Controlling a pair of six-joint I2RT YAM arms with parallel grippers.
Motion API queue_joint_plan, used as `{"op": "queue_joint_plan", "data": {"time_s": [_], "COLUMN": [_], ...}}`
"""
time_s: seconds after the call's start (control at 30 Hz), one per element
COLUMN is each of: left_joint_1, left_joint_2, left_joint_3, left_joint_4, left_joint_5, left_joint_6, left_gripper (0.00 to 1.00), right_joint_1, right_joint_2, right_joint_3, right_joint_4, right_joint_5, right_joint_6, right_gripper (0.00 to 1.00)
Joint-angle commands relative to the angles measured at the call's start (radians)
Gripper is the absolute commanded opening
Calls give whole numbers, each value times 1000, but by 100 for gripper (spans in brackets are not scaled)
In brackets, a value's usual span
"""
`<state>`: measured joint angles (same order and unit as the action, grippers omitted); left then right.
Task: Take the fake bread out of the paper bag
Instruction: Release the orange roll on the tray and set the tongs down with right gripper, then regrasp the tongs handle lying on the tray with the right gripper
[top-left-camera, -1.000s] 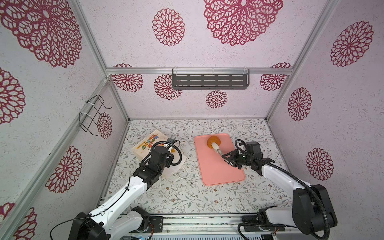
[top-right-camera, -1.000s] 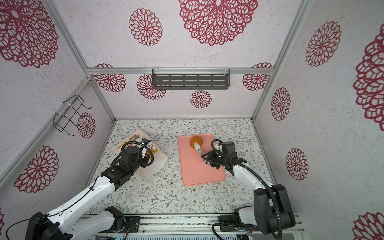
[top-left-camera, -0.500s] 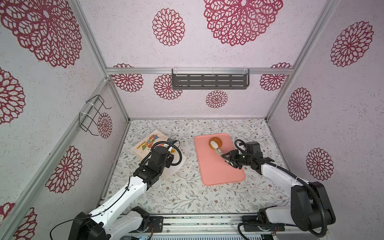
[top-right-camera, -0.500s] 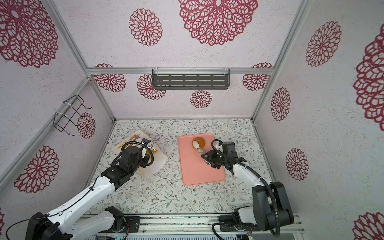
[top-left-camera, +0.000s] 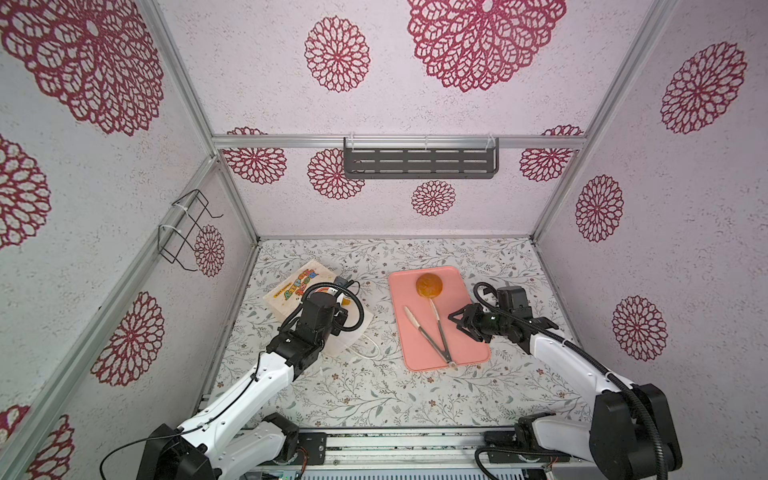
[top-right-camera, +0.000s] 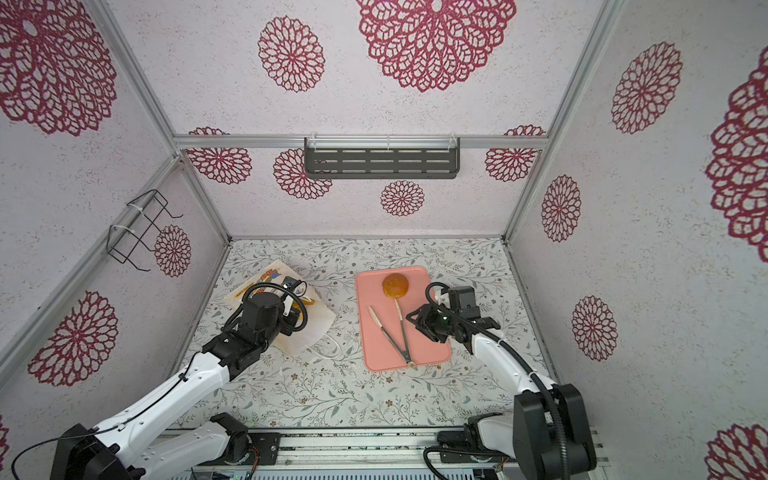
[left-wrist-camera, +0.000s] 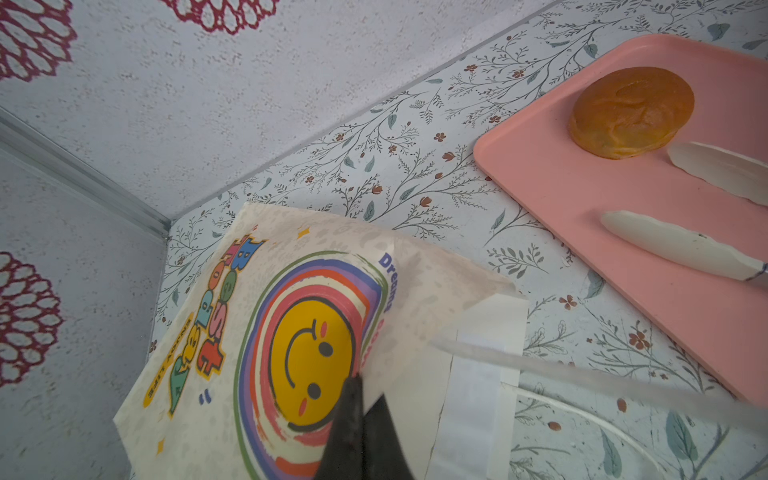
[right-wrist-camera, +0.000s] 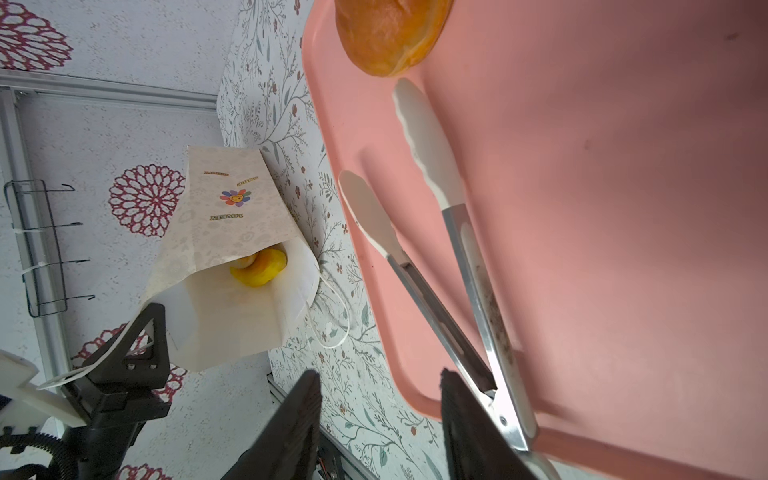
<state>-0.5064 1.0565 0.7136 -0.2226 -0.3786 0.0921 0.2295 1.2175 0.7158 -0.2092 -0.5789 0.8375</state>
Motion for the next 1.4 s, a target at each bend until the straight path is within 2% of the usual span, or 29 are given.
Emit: {"op": "queue_joint_plan", "data": {"time_s": [0.0,0.23,0.47,0.57,0.67,1.17,1.37], "left_joint_1": [-5,-5,-7,-7,-7,-7,-9], "left_joint_2": [-13,-12,-6,-5,-4,9,3], "left_joint_3": [31,32,32,30,30,32,29], "left_joint_4": [-1,-4,-5,-6,-5,-11,-17], "left_joint_5": [0,3,0,-2,-2,-5,-14], "left_joint_6": [-11,-14,-13,-14,-14,-11,-10], "left_gripper": [0,0,0,0,0,0,0], "right_joint_1": [-6,52,287,353,387,476,476], "right_joint_2": [-48,-75,-2,16,15,110,162], "right_joint_3": [0,-30,71,92,68,-29,-26], "right_joint_4": [-33,-84,-242,-272,-241,2,34], "right_joint_5": [11,61,341,484,552,704,714], "right_joint_6": [-39,-117,-296,-371,-437,-660,-640], "right_gripper": [46,54,66,70,78,81,79]}}
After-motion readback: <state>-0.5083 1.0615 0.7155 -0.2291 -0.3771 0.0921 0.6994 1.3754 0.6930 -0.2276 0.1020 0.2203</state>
